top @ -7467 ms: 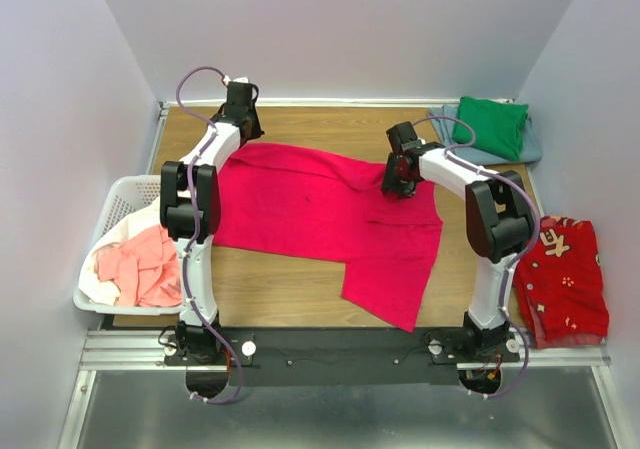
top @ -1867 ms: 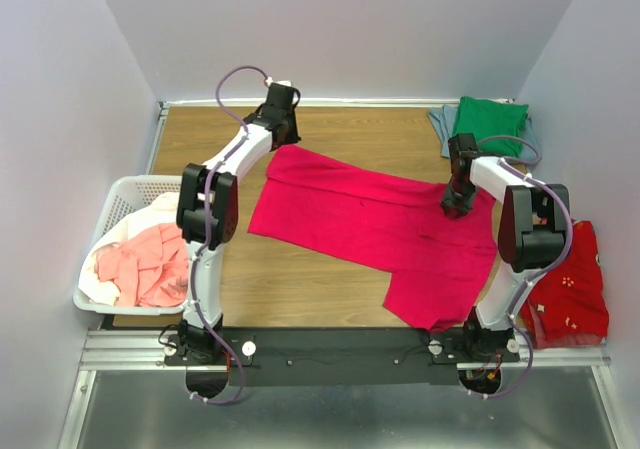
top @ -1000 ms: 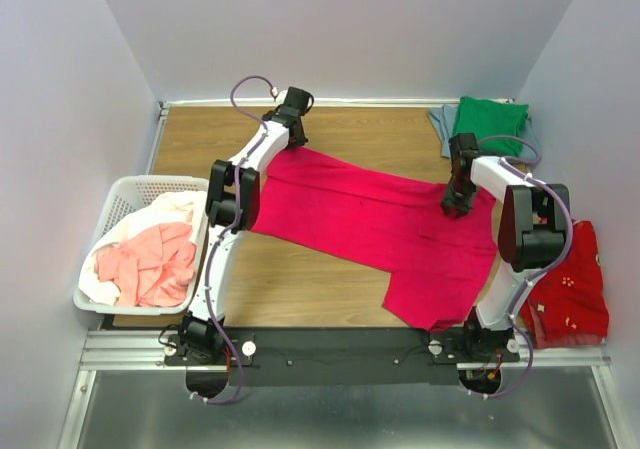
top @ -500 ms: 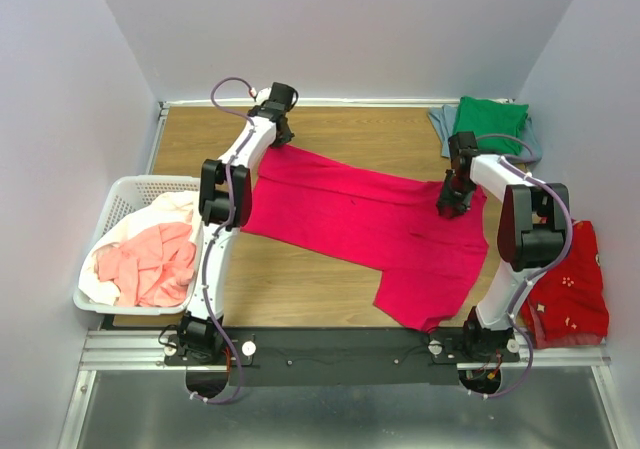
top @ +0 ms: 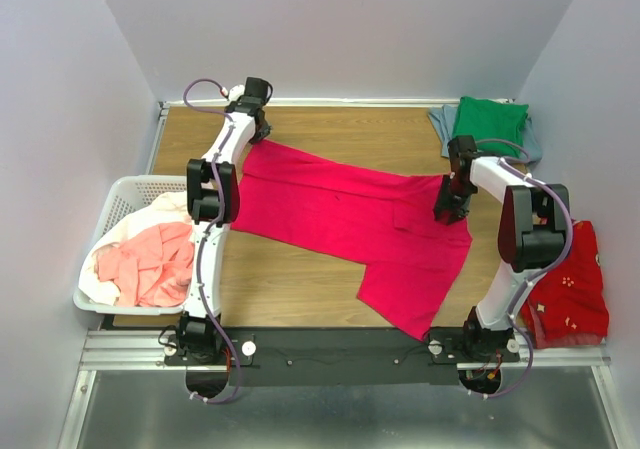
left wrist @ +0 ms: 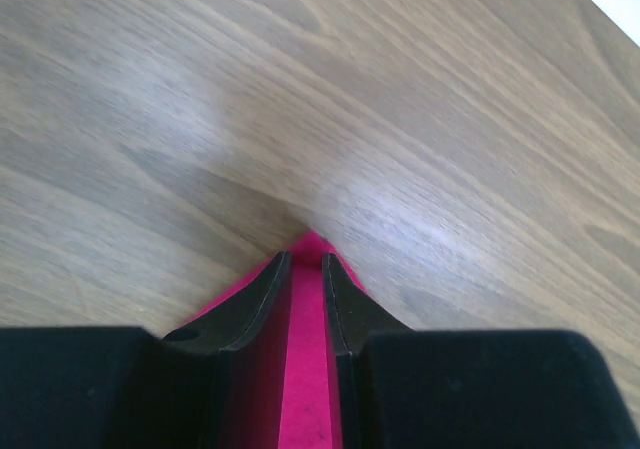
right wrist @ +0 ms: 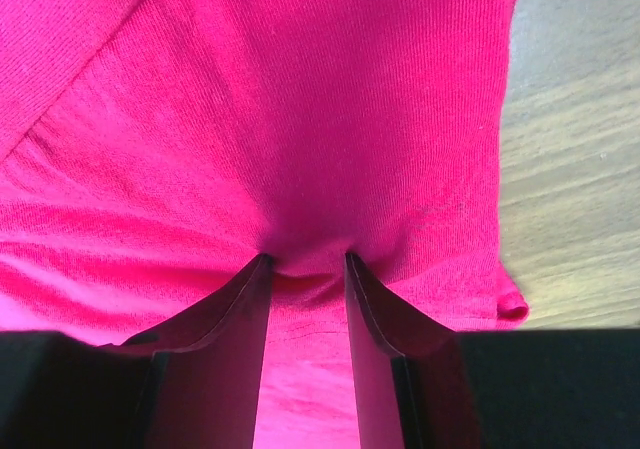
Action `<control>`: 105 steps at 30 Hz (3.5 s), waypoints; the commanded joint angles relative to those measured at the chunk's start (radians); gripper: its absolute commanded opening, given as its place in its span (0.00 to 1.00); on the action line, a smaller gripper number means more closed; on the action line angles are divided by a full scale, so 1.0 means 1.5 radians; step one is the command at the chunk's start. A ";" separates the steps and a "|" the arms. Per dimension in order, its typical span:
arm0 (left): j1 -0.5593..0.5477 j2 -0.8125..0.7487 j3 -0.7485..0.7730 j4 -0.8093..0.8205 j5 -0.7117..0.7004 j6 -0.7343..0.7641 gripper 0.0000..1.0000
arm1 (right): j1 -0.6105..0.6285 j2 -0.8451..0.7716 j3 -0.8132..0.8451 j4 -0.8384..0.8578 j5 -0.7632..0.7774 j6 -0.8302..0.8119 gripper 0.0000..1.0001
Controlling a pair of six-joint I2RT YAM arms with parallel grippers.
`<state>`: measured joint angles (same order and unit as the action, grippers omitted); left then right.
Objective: Fold and stack the t-shirts
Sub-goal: Fold the tshirt
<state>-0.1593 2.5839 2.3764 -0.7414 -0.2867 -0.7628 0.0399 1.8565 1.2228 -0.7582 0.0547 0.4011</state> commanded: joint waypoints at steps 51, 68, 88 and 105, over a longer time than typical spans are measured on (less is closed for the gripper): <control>-0.114 -0.249 -0.364 0.097 0.076 0.276 0.48 | -0.002 0.012 0.087 -0.010 0.078 0.083 0.61; -0.097 -0.117 -0.197 0.019 0.103 0.207 0.47 | -0.002 0.123 0.112 -0.002 0.041 0.072 0.60; -0.029 -0.005 -0.056 0.021 0.232 0.150 0.43 | -0.002 0.364 0.435 -0.025 0.024 0.014 0.58; -0.027 -0.085 -0.028 0.170 0.216 0.266 0.45 | -0.002 0.381 0.698 -0.025 0.049 -0.097 0.61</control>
<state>-0.1986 2.5462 2.3020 -0.5415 0.0536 -0.4343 0.0399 2.4405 2.1952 -0.8379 0.1204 0.3008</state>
